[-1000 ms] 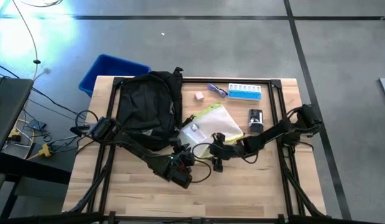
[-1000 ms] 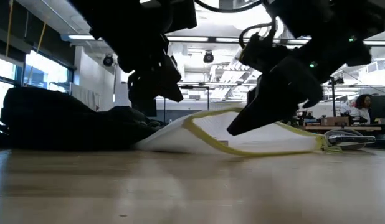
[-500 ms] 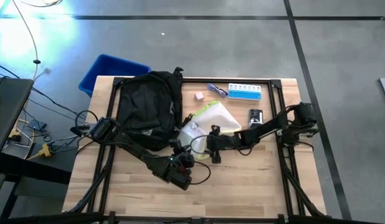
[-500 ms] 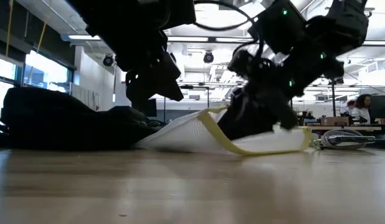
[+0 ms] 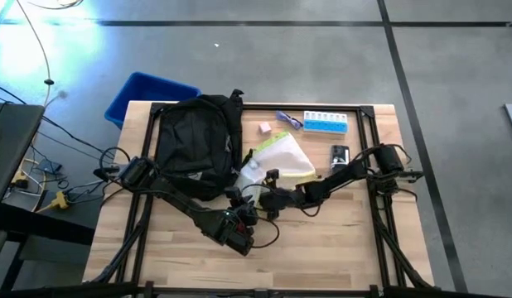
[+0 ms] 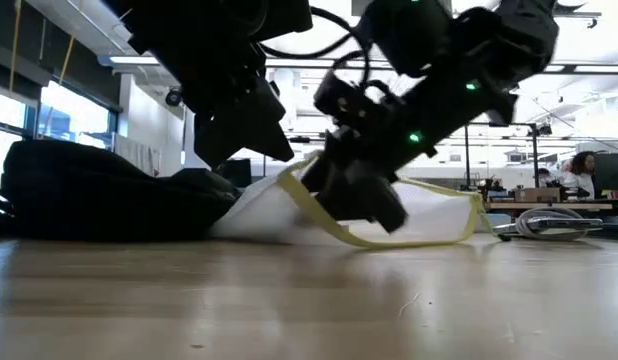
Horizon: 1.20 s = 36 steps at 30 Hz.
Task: Unpack backpack
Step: Remove the green earphone from the yellow zip bag
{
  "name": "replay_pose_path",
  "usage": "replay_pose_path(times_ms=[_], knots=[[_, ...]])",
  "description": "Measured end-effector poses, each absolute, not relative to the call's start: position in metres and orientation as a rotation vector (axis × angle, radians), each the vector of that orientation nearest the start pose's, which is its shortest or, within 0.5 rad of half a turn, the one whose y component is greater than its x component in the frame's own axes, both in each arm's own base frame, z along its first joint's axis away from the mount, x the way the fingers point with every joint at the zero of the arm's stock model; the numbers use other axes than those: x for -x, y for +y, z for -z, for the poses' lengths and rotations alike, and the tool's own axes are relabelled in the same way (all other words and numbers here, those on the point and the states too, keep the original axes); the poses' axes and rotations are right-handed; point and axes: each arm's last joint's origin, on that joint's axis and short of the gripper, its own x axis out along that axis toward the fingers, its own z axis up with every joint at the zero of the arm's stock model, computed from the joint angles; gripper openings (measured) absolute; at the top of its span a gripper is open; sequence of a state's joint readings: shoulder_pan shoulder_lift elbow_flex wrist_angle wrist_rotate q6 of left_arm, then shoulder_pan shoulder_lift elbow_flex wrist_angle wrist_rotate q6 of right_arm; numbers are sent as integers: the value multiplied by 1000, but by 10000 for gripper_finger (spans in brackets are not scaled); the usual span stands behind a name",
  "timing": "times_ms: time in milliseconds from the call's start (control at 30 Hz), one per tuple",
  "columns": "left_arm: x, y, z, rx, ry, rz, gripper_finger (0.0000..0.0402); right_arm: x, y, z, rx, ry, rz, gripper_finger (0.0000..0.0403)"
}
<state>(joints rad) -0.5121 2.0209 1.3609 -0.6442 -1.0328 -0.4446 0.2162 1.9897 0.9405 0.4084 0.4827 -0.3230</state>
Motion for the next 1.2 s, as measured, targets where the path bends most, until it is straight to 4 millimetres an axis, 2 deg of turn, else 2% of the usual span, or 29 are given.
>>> replay_pose_path(times_ms=[133, 233, 333, 467, 533, 633, 800, 967, 1067, 1200], knots=[[-349, -170, -159, -515, 800, -619, 83, -380, 54, -107, 492, 650, 180, 244], [-349, -170, -159, -514, 797, -616, 83, -381, 50, -107, 439, 692, 200, 209], [-349, -170, -159, -514, 798, -615, 83, -380, 49, -105, 420, 748, 203, 147], [-348, -171, -159, -514, 798, -614, 83, -378, 48, -103, 403, 790, 192, 44], [-348, -171, -159, -514, 798, -612, 83, -374, 51, -107, 417, 810, 181, 12], [-348, -173, -158, -516, 798, -607, 83, -367, 58, -117, 403, 839, 158, 8], [-346, -175, -158, -520, 796, -600, 83, -349, 78, -150, 328, 906, 34, 1], [-346, -175, -158, -522, 796, -601, 83, -321, 107, -180, 197, 1040, -172, 0], [-346, -176, -158, -523, 795, -601, 83, -304, 121, -194, 92, 1115, -231, 0], [-346, -176, -159, -523, 795, -601, 83, -287, 138, -227, 68, 1049, -272, 0]])
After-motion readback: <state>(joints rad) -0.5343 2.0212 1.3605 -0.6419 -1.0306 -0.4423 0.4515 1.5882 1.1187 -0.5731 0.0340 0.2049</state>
